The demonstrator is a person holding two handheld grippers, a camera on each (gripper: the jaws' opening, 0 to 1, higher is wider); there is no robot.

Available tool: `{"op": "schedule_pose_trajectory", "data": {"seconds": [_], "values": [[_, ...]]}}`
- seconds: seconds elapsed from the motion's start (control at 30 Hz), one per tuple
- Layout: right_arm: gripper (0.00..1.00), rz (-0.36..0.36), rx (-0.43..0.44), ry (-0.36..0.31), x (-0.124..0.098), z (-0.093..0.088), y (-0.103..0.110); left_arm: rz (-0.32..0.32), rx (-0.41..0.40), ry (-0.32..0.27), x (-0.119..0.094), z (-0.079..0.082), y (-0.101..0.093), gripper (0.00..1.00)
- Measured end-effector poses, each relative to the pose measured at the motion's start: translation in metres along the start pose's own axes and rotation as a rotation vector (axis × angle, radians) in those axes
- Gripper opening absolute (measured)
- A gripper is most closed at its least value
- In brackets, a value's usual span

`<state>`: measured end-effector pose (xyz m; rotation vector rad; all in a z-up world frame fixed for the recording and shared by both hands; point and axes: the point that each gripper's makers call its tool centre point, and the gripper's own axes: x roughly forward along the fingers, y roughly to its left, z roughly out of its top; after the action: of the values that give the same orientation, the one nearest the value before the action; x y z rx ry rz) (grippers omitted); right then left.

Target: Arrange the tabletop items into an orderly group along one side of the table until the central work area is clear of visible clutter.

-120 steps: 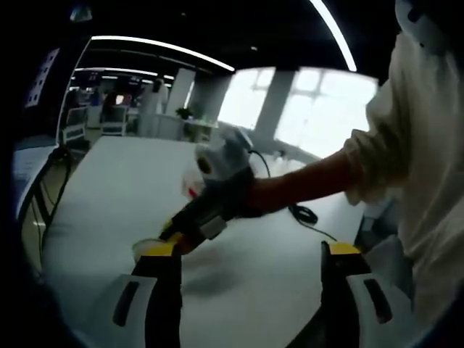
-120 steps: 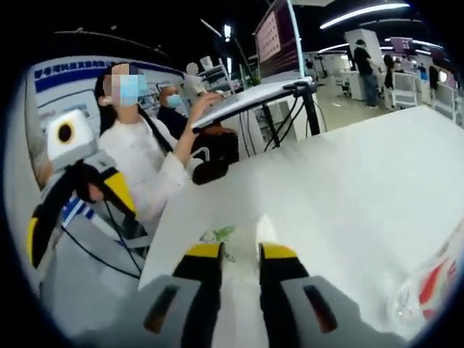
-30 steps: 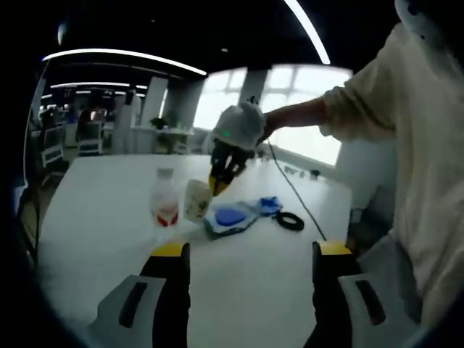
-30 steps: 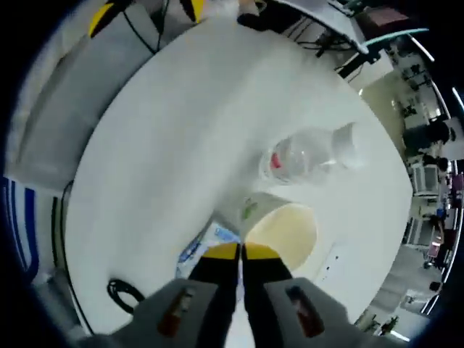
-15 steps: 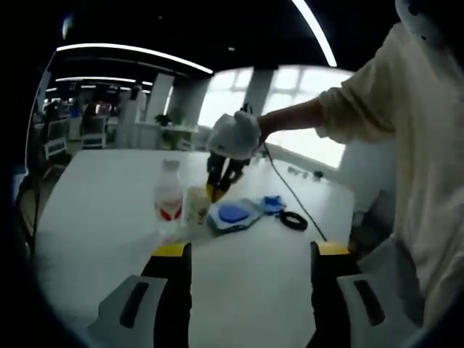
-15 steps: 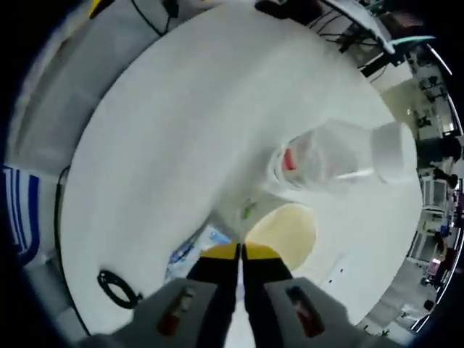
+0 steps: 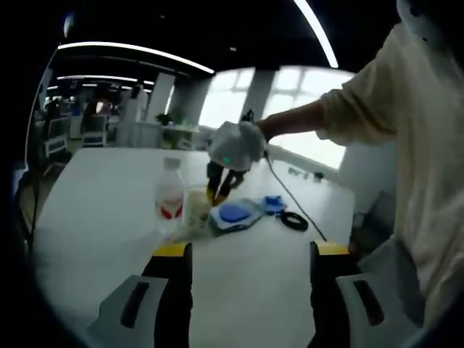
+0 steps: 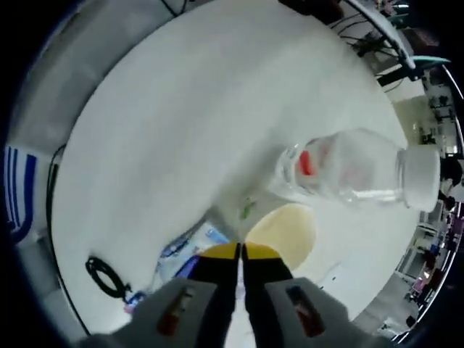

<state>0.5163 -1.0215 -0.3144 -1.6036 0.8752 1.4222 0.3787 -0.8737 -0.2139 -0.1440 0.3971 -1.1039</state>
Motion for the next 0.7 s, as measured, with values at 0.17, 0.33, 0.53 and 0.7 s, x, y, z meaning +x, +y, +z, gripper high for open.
{"op": "schedule_pose_trajectory", "data": {"seconds": [0.17,0.33,0.53,0.7], "values": [[0.02,0.006,-0.016,0.004,0.0025,-0.0002,0.0030,0.001,-0.001,0.001,-0.0006,-0.0005,0.0000,0.62],[0.07,-0.005,-0.018,0.001,0.0016,0.0011,0.0028,0.004,-0.002,-0.001,-0.0016,-0.0007,0.0005,0.62],[0.07,-0.006,0.005,-0.009,-0.0005,-0.0003,0.0044,0.004,0.002,0.000,-0.0016,-0.0006,0.0004,0.62],[0.13,-0.028,0.019,-0.039,-0.0021,0.0021,0.0035,0.002,0.007,0.004,-0.0001,0.0002,-0.0006,0.62]]}}
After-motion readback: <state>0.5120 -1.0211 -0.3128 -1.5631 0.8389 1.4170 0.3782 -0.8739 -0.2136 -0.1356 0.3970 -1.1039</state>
